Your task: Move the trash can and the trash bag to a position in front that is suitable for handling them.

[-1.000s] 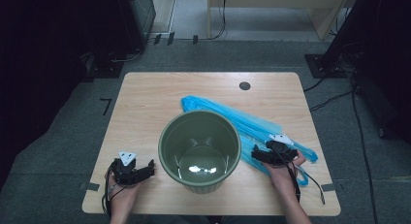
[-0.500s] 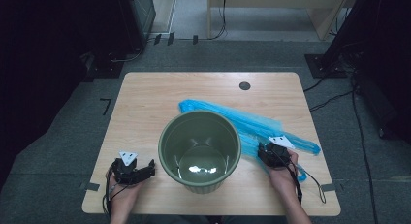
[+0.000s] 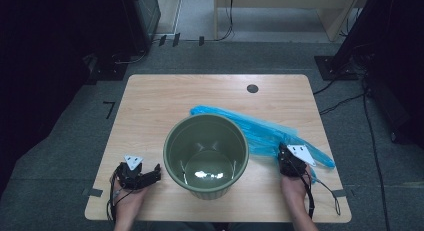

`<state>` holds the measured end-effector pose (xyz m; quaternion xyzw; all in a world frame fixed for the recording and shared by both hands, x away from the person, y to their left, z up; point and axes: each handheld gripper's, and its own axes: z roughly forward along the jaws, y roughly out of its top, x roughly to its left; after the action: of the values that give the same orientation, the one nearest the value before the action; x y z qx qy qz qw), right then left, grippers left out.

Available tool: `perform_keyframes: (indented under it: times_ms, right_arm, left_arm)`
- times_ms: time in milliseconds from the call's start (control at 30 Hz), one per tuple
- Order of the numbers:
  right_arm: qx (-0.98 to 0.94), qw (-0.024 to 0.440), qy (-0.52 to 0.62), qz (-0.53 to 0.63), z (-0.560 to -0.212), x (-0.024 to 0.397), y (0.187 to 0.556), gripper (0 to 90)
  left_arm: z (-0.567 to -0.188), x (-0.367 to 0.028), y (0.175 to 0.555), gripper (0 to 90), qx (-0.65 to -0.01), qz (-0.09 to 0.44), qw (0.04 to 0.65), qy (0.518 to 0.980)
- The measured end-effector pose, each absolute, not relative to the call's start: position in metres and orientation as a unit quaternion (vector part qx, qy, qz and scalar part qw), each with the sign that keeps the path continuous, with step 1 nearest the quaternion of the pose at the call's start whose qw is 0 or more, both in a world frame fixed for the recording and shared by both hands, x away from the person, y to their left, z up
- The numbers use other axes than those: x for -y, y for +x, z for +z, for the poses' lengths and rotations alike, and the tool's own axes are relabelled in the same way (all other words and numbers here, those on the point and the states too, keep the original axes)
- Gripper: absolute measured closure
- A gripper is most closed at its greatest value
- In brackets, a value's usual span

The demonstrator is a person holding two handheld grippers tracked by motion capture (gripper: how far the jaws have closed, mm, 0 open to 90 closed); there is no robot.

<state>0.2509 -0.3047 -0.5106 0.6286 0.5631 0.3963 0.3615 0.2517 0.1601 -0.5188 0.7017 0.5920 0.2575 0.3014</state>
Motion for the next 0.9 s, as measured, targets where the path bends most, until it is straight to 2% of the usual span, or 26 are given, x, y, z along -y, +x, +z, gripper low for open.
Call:
perform_keyframes:
  times_ms: [133,500,900]
  right_arm:
    - [-0.539,0.372,0.622,0.429,-0.496,0.306,0.246,90.0]
    - [-0.492,0.423,0.566,0.509,-0.425,0.306,0.226,90.0]
    - [-0.454,0.45,0.54,0.547,-0.367,0.311,0.217,90.0]
  left_arm:
    - [-0.519,-0.16,0.252,10.1,-0.592,0.257,0.301,0.702]
    - [-0.519,-0.158,0.252,10.2,-0.593,0.259,0.302,0.7]
    - [-0.519,-0.158,0.252,10.2,-0.593,0.258,0.301,0.7]
